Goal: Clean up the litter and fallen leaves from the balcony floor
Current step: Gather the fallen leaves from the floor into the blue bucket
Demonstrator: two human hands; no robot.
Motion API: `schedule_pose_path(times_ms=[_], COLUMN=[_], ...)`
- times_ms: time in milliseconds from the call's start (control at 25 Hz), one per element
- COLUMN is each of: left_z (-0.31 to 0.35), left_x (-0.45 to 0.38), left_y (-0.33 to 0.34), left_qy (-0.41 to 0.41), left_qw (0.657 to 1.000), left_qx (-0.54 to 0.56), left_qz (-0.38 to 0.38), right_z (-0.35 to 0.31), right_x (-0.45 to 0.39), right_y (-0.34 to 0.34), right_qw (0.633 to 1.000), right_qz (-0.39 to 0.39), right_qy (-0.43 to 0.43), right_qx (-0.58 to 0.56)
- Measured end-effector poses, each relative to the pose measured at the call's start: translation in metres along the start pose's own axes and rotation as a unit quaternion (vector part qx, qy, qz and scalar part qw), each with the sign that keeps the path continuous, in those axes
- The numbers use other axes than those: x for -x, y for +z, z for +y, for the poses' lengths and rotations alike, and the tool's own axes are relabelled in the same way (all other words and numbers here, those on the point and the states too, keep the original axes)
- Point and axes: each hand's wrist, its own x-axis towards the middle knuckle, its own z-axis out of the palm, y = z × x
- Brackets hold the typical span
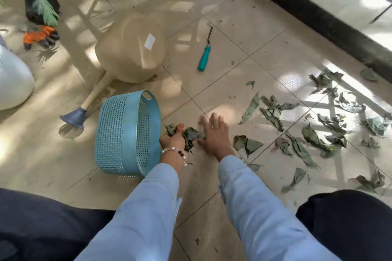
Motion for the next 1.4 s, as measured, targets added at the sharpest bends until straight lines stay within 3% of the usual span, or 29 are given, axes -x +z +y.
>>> schedule_pose_path(times_ms=[240, 360, 480, 640, 720, 760, 840, 880, 920, 960, 1120, 1280, 1360, 1400], left_z=[0.004, 0.002, -0.003, -0.010, -0.013, -0.015, -0.019, -0.020, -0.020, -0.017, 0.000, -0.004, -0.015, -0.015], left_x=[-0.006, -0.002, 0.003, -0.002, 0.003, 0.008, 0.015, 0.021, 0.026, 0.031, 0.041, 0.023, 0.010, 0.010], left_y=[-0.008, -0.010, -0.010, -0.014, -0.018, -0.020, -0.022, -0.022, -0.021, -0.021, -0.022, -0.036, -0.045, -0.046], left_qy=[0.020, -0.002, -0.001, -0.011, -0.008, -0.006, -0.020, -0.029, -0.032, -0.030, -0.016, -0.047, -0.060, -0.055], left_qw=[0.999, 1.000, 0.999, 1.000, 0.999, 0.999, 0.999, 0.999, 0.999, 0.999, 0.997, 0.997, 0.998, 0.998], left_qx=[-0.030, -0.010, -0.037, -0.019, -0.027, -0.028, -0.025, -0.014, -0.004, 0.005, 0.043, 0.035, 0.013, 0.014], left_qz=[0.027, 0.007, 0.006, -0.022, -0.024, -0.024, -0.023, -0.026, -0.028, -0.026, -0.056, -0.053, 0.015, 0.037], right_z=[-0.001, 0.036, 0.040, 0.027, 0.028, 0.026, 0.009, -0.007, -0.026, -0.046, -0.094, -0.079, -0.072, -0.069], right_x=[0.014, 0.019, 0.042, 0.062, 0.056, 0.051, 0.052, 0.054, 0.058, 0.064, 0.095, 0.092, 0.082, 0.078], right_y=[0.020, 0.009, 0.010, 0.015, -0.003, -0.016, -0.041, -0.048, -0.050, -0.048, -0.039, -0.032, -0.027, -0.030], right_qw=[0.976, 0.989, 0.998, 0.995, 0.978, 0.938, 0.761, 0.684, 0.660, 0.681, 0.829, 0.964, 0.978, 0.967], right_qz=[0.013, 0.034, -0.008, 0.084, 0.098, 0.099, 0.101, 0.099, 0.093, 0.093, 0.164, 0.062, -0.008, -0.042], right_qy=[-0.186, -0.103, -0.035, 0.028, 0.076, 0.128, 0.182, 0.178, 0.172, 0.168, 0.100, -0.075, -0.111, -0.095], right_qx=[0.112, 0.096, 0.047, -0.055, -0.166, -0.307, -0.614, -0.701, -0.725, -0.707, -0.525, -0.246, -0.175, -0.232])
